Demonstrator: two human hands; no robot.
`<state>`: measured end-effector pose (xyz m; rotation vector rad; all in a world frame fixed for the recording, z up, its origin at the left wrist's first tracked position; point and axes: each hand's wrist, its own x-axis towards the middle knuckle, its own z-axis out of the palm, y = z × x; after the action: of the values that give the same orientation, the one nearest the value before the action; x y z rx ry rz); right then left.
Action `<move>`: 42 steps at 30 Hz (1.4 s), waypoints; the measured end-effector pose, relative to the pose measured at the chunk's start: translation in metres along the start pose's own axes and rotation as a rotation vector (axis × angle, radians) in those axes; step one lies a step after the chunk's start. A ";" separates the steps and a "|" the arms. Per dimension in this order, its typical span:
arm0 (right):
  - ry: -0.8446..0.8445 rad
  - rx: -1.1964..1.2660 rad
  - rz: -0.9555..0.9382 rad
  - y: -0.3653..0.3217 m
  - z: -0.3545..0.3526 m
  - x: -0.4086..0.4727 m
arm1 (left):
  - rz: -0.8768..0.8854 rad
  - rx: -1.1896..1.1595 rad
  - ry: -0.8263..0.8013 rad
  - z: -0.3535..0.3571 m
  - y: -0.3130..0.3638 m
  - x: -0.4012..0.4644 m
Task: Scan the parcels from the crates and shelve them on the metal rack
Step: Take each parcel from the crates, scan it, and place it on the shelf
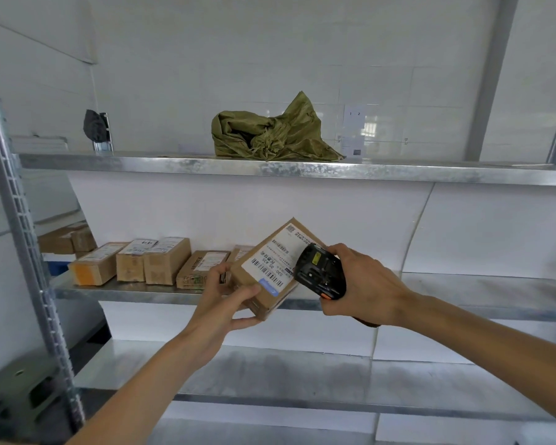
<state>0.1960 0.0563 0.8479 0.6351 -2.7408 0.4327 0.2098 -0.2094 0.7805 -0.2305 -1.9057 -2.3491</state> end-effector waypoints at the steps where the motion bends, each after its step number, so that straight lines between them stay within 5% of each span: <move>1: 0.008 -0.001 0.003 0.003 0.003 0.005 | -0.008 0.019 0.001 -0.001 -0.001 0.005; 12: -0.009 0.092 0.065 0.069 0.060 0.098 | -0.081 0.344 0.004 0.002 -0.054 0.110; 25: -0.189 0.174 0.055 0.134 0.158 0.176 | -0.146 0.325 0.168 -0.003 -0.135 0.200; 38: -0.214 0.182 0.080 0.138 0.185 0.202 | -0.183 0.495 0.052 -0.024 -0.155 0.226; 42: -0.176 0.188 0.089 0.138 0.185 0.207 | -0.058 0.678 0.023 -0.032 -0.161 0.229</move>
<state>-0.0856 0.0313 0.7203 0.6245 -2.9273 0.6925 -0.0460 -0.2050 0.6619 -0.0819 -2.5703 -1.5814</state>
